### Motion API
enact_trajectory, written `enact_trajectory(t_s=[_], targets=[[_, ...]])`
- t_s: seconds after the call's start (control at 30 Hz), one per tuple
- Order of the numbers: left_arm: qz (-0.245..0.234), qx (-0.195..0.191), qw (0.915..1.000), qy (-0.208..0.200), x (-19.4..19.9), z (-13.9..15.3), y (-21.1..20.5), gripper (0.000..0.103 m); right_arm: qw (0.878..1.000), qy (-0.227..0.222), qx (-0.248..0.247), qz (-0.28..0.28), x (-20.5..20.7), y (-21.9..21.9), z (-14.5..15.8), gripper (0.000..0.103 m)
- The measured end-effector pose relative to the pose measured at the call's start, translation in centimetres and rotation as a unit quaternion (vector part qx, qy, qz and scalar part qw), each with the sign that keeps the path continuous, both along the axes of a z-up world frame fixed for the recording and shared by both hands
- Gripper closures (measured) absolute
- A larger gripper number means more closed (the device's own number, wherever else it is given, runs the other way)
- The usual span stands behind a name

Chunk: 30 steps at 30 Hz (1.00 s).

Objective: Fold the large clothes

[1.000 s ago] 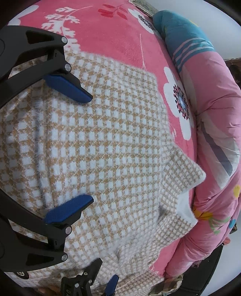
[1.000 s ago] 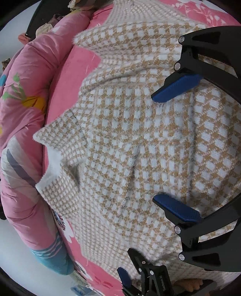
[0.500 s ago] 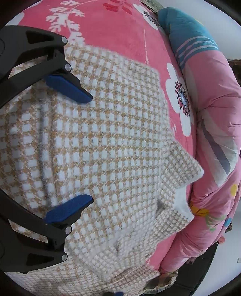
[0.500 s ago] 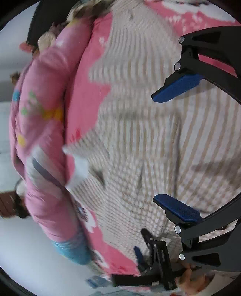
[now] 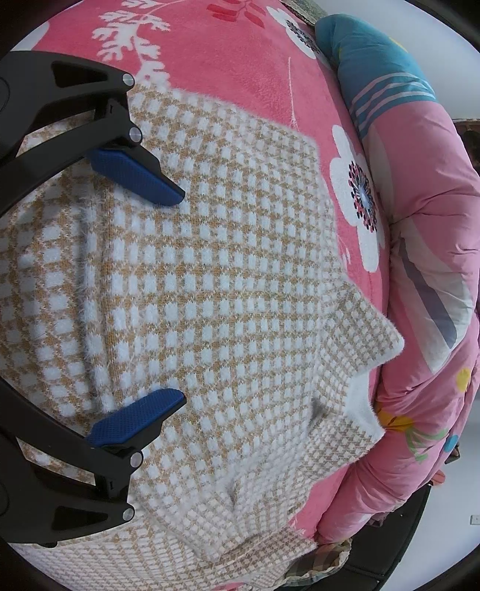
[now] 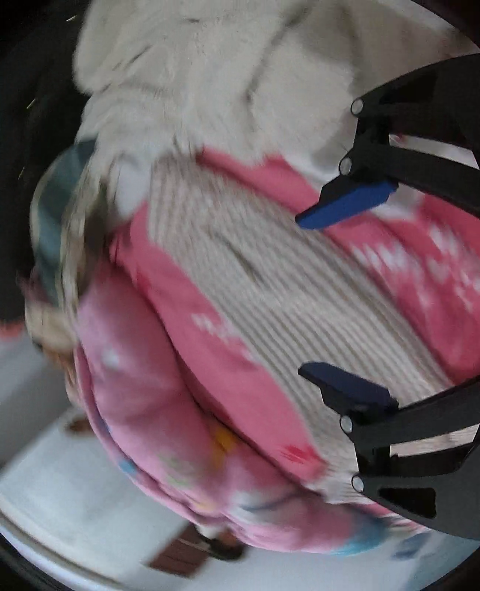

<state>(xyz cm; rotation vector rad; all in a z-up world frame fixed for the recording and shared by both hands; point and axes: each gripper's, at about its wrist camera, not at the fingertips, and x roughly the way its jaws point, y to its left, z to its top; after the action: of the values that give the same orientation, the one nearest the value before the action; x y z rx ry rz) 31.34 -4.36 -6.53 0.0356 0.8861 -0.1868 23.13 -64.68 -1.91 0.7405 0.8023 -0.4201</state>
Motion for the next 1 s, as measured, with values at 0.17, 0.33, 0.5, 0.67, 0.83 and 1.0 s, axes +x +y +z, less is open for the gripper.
enact_trajectory(t_s=[0.17, 0.33, 0.5, 0.67, 0.83, 1.0], targets=[[0.000, 0.000, 1.0000, -0.001, 0.0, 0.0, 0.0, 0.006, 0.997, 0.057, -0.005, -0.049, 1.5, -4.1, -1.9, 0.049], [-0.001, 0.002, 1.0000, -0.001, -0.1, 0.0, 0.0, 0.006, 0.994, 0.077, 0.009, -0.075, 3.1, -6.8, -3.7, 0.060], [-0.001, 0.002, 1.0000, -0.003, -0.1, 0.0, 0.0, 0.006, 0.991, 0.104, -0.001, -0.085, 5.2, -7.8, -4.7, 0.062], [-0.001, 0.002, 1.0000, -0.004, -0.1, 0.0, 0.0, 0.006, 0.987, 0.129, -0.019, -0.092, 7.0, -8.4, -5.8, 0.064], [-0.002, -0.002, 1.0000, -0.007, -0.1, 0.0, 0.1, 0.006, 0.986, 0.143, -0.059, -0.060, 8.4, -7.3, -4.8, 0.081], [-0.002, -0.003, 1.0000, -0.008, -0.1, 0.0, 0.2, 0.006, 0.991, 0.047, -0.109, -0.056, 5.9, -5.0, 3.1, 0.083]])
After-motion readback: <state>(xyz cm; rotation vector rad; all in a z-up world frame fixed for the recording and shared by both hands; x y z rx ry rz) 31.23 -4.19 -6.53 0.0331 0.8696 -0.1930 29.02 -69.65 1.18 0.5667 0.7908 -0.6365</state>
